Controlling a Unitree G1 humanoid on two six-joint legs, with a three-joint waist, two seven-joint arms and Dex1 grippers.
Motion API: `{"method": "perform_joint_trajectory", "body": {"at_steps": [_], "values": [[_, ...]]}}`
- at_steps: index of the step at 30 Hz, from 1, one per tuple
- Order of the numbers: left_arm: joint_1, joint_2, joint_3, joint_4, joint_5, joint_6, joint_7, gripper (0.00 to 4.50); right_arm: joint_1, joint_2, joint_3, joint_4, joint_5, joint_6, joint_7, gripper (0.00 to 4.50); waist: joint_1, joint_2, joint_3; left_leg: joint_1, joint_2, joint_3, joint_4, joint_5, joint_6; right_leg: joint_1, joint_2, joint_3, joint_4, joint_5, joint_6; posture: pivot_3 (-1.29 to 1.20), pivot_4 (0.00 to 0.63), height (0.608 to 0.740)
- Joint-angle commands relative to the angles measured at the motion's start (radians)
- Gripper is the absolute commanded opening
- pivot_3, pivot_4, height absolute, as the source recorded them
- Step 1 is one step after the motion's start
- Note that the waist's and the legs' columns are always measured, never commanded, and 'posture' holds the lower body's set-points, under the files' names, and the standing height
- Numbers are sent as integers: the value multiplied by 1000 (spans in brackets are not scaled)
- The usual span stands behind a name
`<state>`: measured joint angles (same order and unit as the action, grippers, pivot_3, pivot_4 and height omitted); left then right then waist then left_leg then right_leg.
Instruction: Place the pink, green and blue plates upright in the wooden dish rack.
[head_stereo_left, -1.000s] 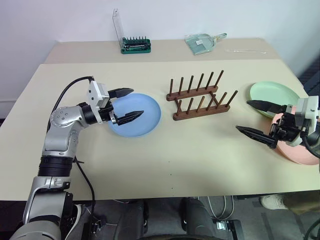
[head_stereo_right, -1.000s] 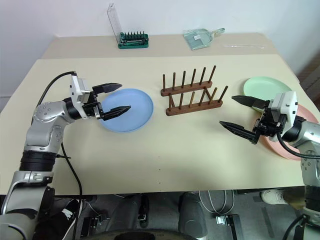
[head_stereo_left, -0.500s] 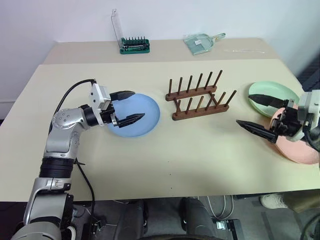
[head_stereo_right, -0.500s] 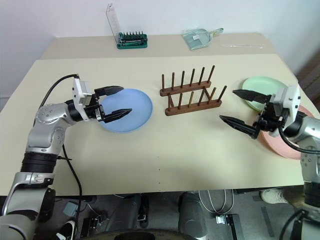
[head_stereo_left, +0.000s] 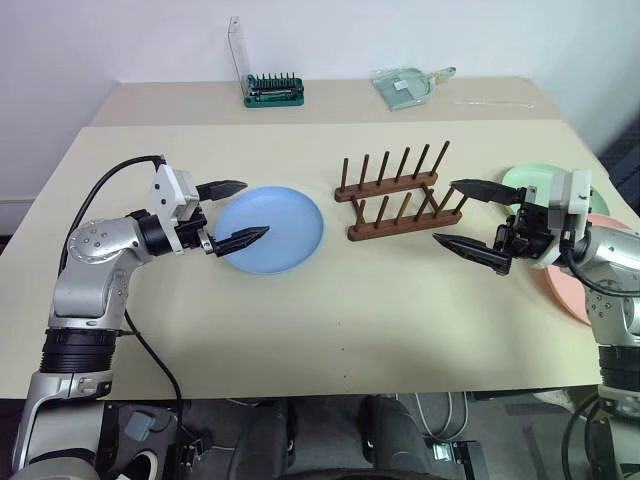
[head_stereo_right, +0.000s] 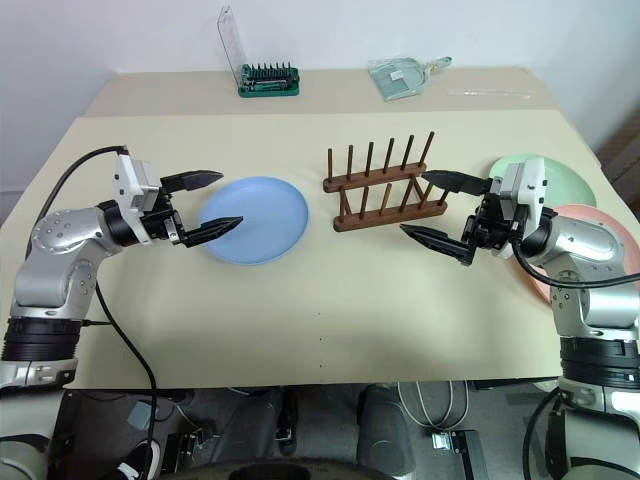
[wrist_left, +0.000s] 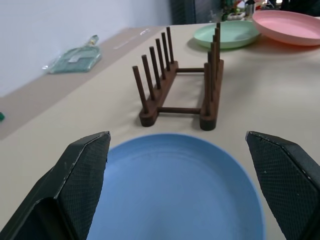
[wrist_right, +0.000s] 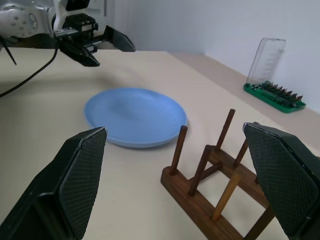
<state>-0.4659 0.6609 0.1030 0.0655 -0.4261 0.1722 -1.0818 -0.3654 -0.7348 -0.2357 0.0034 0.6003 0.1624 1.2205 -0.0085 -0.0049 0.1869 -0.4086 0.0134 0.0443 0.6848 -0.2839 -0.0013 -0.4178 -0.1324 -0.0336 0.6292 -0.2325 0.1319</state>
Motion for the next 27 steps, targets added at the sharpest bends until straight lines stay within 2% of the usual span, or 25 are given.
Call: {"method": "perform_joint_trajectory", "body": {"at_steps": [1, 6, 12, 15, 21, 27], "values": [[-52, -8, -9, -16, -21, 71, 20, 4500, -15, 23, 1, -39, 2, -19, -21, 4453, -1, 0, 0, 0, 0, 0, 0, 0, 0, 0, 0, 0, 0, 0, 0, 0, 150, 724], [-170, -49, -111, 2, 5, 244, 37, 4500, 22, 36, -19, -93, 9, -16, -61, 4453, 7, 0, 0, 0, 0, 0, 0, 0, 0, 0, 0, 0, 0, 0, 0, 0, 150, 724], [-246, -91, -292, 13, 139, 301, 53, 4500, 105, 38, -41, -166, 15, -19, -92, 4453, 16, 0, 0, 0, 0, 0, 0, 0, 0, 0, 0, 0, 0, 0, 0, 0, 150, 724], [-300, -149, -377, 94, 230, 272, 89, 4500, 145, 55, -53, -185, 12, -35, -115, 4453, 20, -1, 0, 0, 0, 0, 0, 0, 0, 0, 1, 0, 0, 0, 0, 0, 150, 724], [-373, -307, -415, 209, 352, 241, 266, 4500, 198, 91, -58, -219, -6, -72, -166, 4453, 23, -2, 1, 0, -1, 0, 0, 0, 0, 1, 0, 0, -1, 0, 0, 0, 150, 724], [-383, -396, -448, 305, 385, 247, 261, 4500, 224, 94, -56, -232, -9, -92, -191, 4453, 19, -2, 1, 0, -1, 0, 0, 0, 0, 0, 0, 0, 0, 0, 0, 0, 150, 724]]}}
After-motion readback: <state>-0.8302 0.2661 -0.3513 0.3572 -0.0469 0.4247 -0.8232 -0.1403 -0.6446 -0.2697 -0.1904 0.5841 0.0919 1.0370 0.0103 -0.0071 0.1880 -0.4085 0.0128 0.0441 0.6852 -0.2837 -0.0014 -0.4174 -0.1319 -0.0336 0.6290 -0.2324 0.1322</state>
